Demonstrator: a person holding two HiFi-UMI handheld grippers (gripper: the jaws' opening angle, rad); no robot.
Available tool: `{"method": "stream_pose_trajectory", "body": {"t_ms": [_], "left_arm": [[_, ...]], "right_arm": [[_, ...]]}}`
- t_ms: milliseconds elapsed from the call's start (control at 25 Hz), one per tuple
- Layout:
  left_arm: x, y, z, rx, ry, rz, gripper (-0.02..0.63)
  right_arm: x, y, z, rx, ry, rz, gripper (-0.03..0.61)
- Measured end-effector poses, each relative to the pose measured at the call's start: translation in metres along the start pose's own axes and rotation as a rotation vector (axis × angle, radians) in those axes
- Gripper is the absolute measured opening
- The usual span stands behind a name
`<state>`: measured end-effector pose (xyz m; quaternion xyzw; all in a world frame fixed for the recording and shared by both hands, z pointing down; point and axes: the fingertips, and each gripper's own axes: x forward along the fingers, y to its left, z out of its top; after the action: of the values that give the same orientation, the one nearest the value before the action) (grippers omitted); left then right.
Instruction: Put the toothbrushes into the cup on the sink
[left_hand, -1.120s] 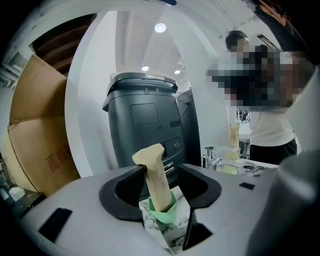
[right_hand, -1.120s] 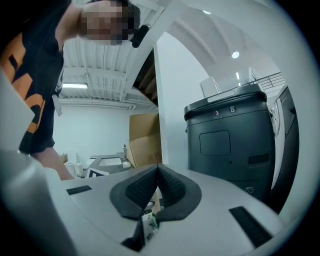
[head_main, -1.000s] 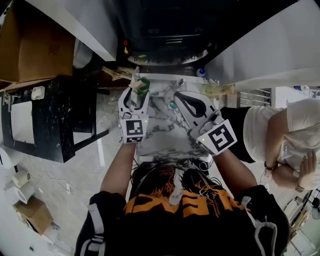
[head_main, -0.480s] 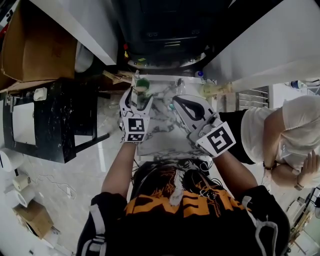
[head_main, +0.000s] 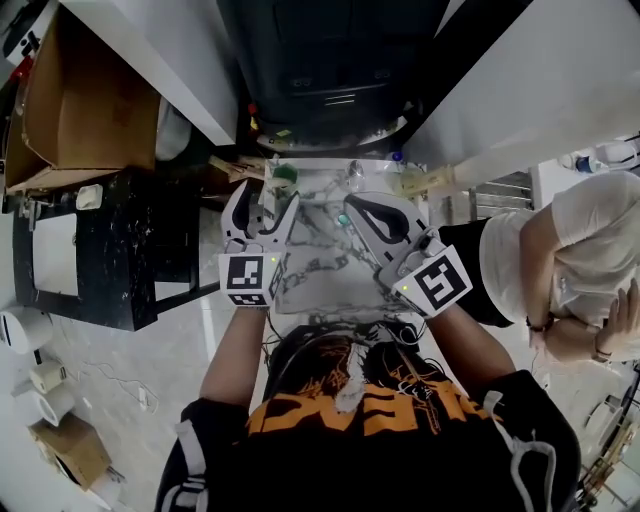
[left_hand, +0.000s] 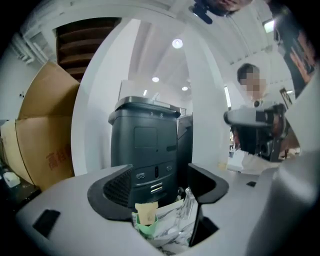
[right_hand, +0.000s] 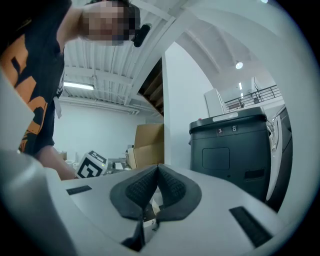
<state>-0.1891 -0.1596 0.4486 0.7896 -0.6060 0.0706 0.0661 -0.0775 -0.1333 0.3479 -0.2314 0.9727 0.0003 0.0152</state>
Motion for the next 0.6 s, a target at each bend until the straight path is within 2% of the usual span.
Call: {"method": "stream_pose_trajectory", "body": {"t_ms": [200,480,600], "left_arm": [[-0.028,-0.027,0.048,-0.012,-0.085,-0.083,0.326],[-0.055,-0.073,0.082,0.063,-0.142,-0.200,0.203],[-0.064,-0.095,0.098,0.047,-0.183,-0.253,0.108]], "right_arm": [[-0.024,0.006,0.005,-0.010,0.003,-0.007,0.014],[-0.044,0.012,0.030,-0.015,-0.043,-0.062,0.014],[-0.054,0.015,0.036,-0.045,-0.049,-0.077,0.014]]}}
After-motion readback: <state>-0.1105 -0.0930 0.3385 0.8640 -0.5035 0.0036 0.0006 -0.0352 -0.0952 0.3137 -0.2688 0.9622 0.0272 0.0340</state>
